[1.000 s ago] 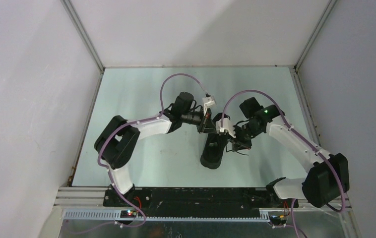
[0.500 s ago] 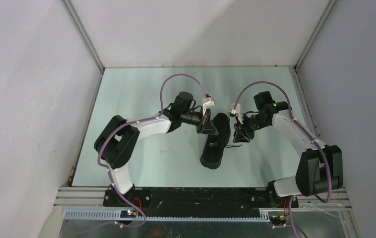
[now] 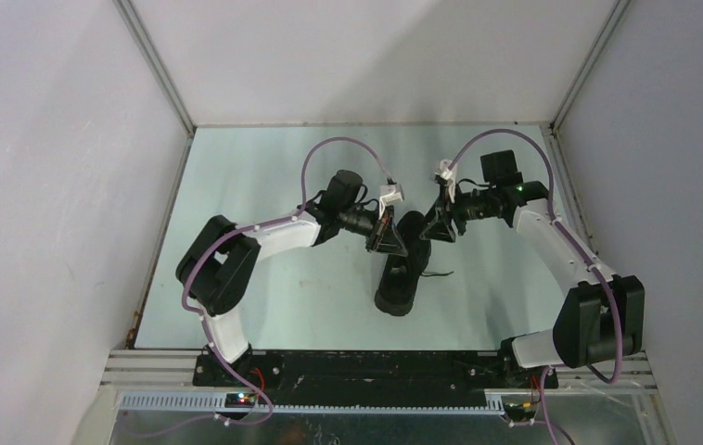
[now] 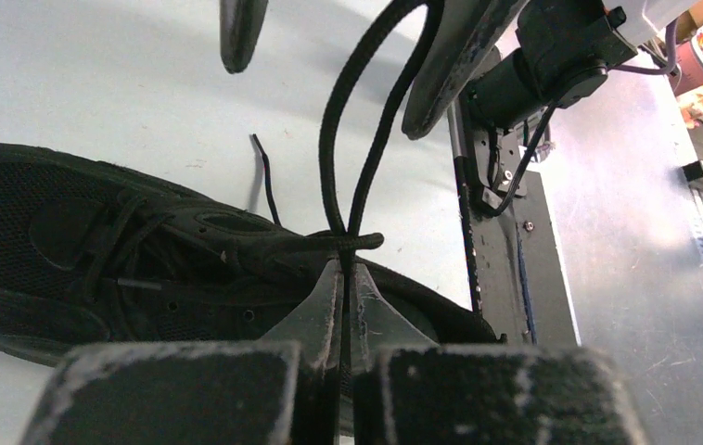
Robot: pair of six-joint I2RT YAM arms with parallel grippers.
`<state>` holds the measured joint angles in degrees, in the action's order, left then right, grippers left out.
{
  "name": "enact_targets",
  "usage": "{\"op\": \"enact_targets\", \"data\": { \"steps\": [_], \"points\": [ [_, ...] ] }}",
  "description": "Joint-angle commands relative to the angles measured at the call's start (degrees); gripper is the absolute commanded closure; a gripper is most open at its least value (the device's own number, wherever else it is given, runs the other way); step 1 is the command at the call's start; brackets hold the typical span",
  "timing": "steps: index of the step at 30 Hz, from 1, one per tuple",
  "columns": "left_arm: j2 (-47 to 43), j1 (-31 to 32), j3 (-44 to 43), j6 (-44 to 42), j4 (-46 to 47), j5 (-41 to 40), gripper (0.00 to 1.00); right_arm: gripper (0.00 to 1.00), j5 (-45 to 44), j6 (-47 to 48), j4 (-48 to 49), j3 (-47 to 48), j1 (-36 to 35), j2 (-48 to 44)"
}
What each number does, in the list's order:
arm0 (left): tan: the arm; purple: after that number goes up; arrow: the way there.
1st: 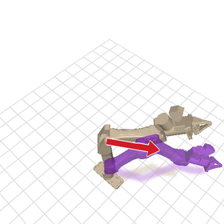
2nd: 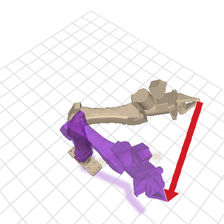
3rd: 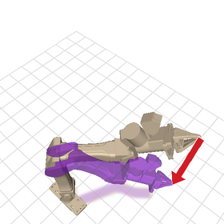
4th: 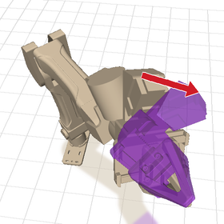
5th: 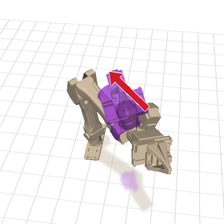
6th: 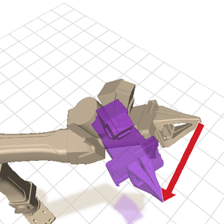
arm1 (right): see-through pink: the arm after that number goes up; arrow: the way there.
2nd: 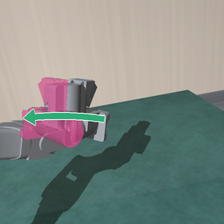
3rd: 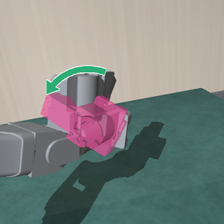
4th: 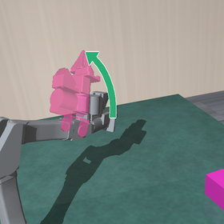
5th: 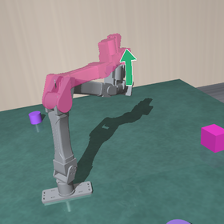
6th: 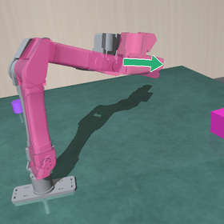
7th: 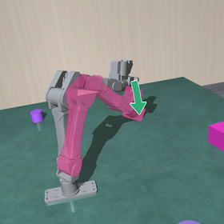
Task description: Tie the shoes
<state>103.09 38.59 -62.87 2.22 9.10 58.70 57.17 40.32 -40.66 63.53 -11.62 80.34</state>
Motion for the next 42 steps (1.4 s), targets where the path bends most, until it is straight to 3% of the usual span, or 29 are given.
{"op": "enact_targets", "data": {
  "steps": [1,4,6,9,11,16,17,18,20,22,25,31,37,42],
  "points": [
    [-0.62,-0.07,-3.05,-5.94,-4.98,2.12,1.00,0.48,4.07,-8.07,6.90,2.76,0.28,0.02],
    [-0.62,-0.01,-3.86,-8.24,-7.69,2.44,1.00,0.52,5.11,-10.86,8.85,2.88,0.06,0.44],
    [-0.61,0.00,-4.38,-8.81,-8.55,2.80,1.00,0.62,4.99,-12.67,9.94,2.91,-0.21,0.71],
    [-0.61,-0.05,-5.28,-10.53,-10.59,2.60,1.00,0.86,3.65,-15.87,11.00,2.90,-0.22,1.05],
    [-0.79,-0.08,-5.78,-11.93,-12.52,1.24,1.00,0.97,2.07,-18.59,11.44,2.92,0.00,1.08],
    [-1.67,-0.01,-6.22,-14.43,-14.50,-2.61,1.00,1.00,-0.20,-28.40,12.29,2.86,0.32,0.71],
    [-1.80,0.00,-6.50,-15.29,-15.45,-2.83,1.00,0.95,0.27,-29.00,12.11,2.86,0.27,0.72],
    [-1.77,0.06,-6.66,-15.57,-15.61,-2.98,1.00,0.81,0.73,-28.72,10.32,2.85,0.19,0.67],
    [-1.69,0.08,-6.95,-16.48,-16.26,-2.65,1.00,0.62,1.70,-25.64,8.04,2.91,0.16,-0.04],
    [-1.40,0.12,-7.15,-17.55,-17.46,-1.87,1.00,0.54,3.24,-18.90,4.68,2.87,0.80,-1.34],
    [-1.01,0.03,-7.25,-18.40,-18.42,-0.14,1.00,0.48,3.71,-7.41,-0.57,2.89,2.68,-4.31],
    [0.87,0.13,-8.90,-18.03,-19.27,2.54,1.00,0.44,-9.51,24.45,-13.39,8.33,-0.78,-2.90],
    [1.87,0.17,-9.96,-17.95,-19.91,3.75,1.00,0.39,-18.70,38.71,-18.44,14.61,-5.88,-1.62],
    [1.96,0.12,-10.25,-18.72,-21.21,3.93,1.00,0.35,-23.99,44.03,-19.54,14.76,-11.80,-0.61]
  ]
}}
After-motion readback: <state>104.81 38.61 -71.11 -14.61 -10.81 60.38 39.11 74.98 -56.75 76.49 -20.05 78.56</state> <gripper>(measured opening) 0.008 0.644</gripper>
